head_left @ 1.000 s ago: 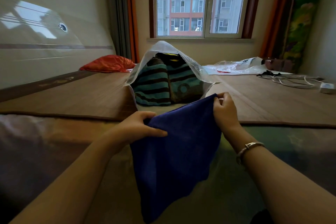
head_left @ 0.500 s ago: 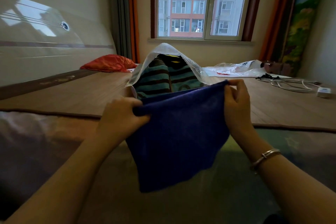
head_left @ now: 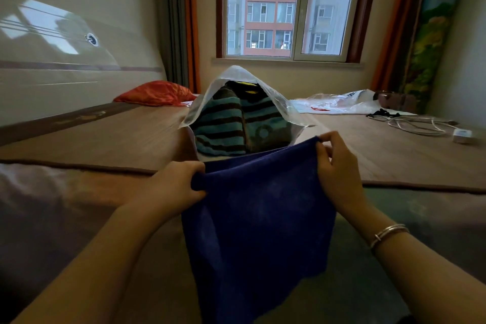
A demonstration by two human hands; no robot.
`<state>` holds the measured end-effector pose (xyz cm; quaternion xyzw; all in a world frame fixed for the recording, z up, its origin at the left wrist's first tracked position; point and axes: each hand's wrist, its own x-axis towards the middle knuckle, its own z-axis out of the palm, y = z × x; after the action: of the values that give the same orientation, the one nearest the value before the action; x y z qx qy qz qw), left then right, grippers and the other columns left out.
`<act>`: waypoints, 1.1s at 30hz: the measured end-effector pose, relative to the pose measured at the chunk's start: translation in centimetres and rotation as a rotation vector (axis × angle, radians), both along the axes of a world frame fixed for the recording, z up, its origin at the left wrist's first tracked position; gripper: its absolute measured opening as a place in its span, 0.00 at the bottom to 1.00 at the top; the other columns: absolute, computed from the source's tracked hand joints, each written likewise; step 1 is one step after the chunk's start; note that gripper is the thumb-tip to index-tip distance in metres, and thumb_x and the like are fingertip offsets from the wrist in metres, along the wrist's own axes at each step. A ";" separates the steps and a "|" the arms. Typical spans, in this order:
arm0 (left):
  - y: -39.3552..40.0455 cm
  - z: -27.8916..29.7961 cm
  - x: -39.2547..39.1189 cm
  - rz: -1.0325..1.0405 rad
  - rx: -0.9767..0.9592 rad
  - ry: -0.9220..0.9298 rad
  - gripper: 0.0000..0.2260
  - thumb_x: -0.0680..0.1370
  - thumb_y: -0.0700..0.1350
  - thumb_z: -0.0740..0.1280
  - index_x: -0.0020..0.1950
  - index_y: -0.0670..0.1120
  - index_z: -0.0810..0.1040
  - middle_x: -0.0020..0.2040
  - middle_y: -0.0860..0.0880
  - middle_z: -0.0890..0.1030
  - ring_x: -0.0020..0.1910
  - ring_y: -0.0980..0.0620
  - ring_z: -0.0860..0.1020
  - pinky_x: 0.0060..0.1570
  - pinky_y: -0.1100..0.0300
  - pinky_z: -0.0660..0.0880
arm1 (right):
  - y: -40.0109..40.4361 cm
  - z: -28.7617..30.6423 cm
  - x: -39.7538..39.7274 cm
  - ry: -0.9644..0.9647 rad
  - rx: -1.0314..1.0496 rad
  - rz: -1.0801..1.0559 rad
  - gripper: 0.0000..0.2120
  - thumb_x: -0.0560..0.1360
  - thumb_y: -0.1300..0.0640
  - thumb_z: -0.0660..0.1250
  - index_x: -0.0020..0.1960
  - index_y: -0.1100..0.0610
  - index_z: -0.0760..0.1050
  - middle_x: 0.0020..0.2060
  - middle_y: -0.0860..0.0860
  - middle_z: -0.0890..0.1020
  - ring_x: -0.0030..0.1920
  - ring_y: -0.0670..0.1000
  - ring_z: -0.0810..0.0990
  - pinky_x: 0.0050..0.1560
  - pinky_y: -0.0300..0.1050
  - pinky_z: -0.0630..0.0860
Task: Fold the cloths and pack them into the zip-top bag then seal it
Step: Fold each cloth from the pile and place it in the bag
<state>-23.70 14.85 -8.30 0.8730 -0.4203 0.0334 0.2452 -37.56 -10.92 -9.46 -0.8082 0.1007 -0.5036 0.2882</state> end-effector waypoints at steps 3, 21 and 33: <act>-0.3 0.0 0.1 -0.011 0.042 0.023 0.07 0.74 0.46 0.71 0.42 0.57 0.75 0.47 0.55 0.75 0.44 0.58 0.75 0.41 0.65 0.73 | -0.1 -0.2 0.5 0.050 0.014 -0.002 0.05 0.82 0.57 0.55 0.52 0.52 0.69 0.33 0.50 0.79 0.33 0.52 0.77 0.33 0.51 0.75; -3.3 0.5 1.8 0.277 -0.127 -0.127 0.06 0.76 0.47 0.68 0.41 0.49 0.74 0.39 0.50 0.76 0.37 0.54 0.75 0.33 0.61 0.68 | -1.3 -0.8 5.2 -0.067 0.175 -0.169 0.04 0.82 0.57 0.54 0.52 0.54 0.67 0.35 0.47 0.75 0.36 0.50 0.75 0.39 0.51 0.74; -4.4 -3.7 7.7 0.677 -0.216 -0.241 0.14 0.75 0.40 0.68 0.57 0.42 0.68 0.59 0.39 0.70 0.53 0.39 0.73 0.49 0.48 0.73 | -4.6 -2.9 9.4 0.399 -0.052 -0.503 0.13 0.81 0.52 0.57 0.61 0.58 0.67 0.51 0.59 0.80 0.48 0.63 0.78 0.39 0.48 0.67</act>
<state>-16.04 10.46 -11.98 0.9214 -0.1275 0.2593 0.2599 -28.16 -15.55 -12.40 -0.8479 0.3389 -0.3931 0.1086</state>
